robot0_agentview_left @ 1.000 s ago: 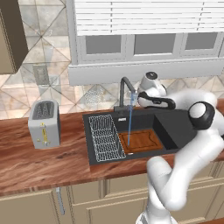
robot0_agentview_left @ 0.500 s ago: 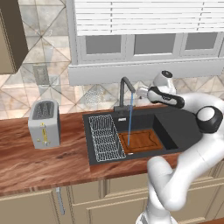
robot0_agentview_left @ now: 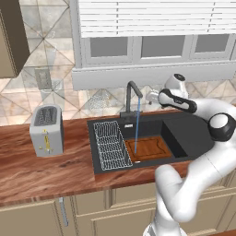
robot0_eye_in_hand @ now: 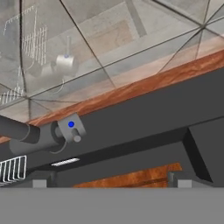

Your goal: Turn on the sink faucet with hot water and rinse the cutting board for ten seconds, then turn off the faucet. Push the cutting board to reach the water if necessary.

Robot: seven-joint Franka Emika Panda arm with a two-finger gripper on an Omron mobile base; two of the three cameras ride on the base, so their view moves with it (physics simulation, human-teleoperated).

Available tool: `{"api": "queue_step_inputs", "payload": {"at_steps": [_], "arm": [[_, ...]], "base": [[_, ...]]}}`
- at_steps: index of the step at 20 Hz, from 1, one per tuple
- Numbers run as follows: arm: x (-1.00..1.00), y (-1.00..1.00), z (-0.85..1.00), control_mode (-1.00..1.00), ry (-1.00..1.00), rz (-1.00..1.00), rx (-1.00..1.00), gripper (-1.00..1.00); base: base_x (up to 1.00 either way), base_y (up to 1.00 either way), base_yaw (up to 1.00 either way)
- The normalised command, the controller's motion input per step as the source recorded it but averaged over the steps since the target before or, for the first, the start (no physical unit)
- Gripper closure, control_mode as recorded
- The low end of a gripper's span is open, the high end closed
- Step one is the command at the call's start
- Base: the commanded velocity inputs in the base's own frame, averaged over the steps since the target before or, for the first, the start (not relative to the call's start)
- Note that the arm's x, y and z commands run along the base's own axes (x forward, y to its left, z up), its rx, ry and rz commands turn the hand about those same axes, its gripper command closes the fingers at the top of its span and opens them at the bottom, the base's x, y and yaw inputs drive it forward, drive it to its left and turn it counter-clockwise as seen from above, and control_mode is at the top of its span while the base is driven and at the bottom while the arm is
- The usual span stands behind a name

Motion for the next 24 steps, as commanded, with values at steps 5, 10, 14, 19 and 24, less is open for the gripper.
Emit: {"api": "queue_step_inputs", "payload": {"at_steps": [5, 10, 14, 19, 24], "arm": [[0.0, 0.07, 0.0, -1.0, 0.02, 0.03, 0.0, -1.0], [0.0, 0.08, 0.0, -1.0, 0.01, 0.03, 0.0, -1.0], [0.04, 0.05, -0.06, -1.0, 0.0, 0.04, 0.0, -1.0], [0.2, 0.0, -0.13, -1.0, 0.0, 0.05, 0.0, -1.0], [0.37, -0.01, -0.13, -1.0, 0.0, 0.03, 0.01, -1.0]], "base": [[0.0, 0.0, 0.0], [0.0, 0.0, 0.0], [0.0, 0.0, 0.0], [0.0, 0.0, 0.0], [0.0, 0.0, 0.0]]}}
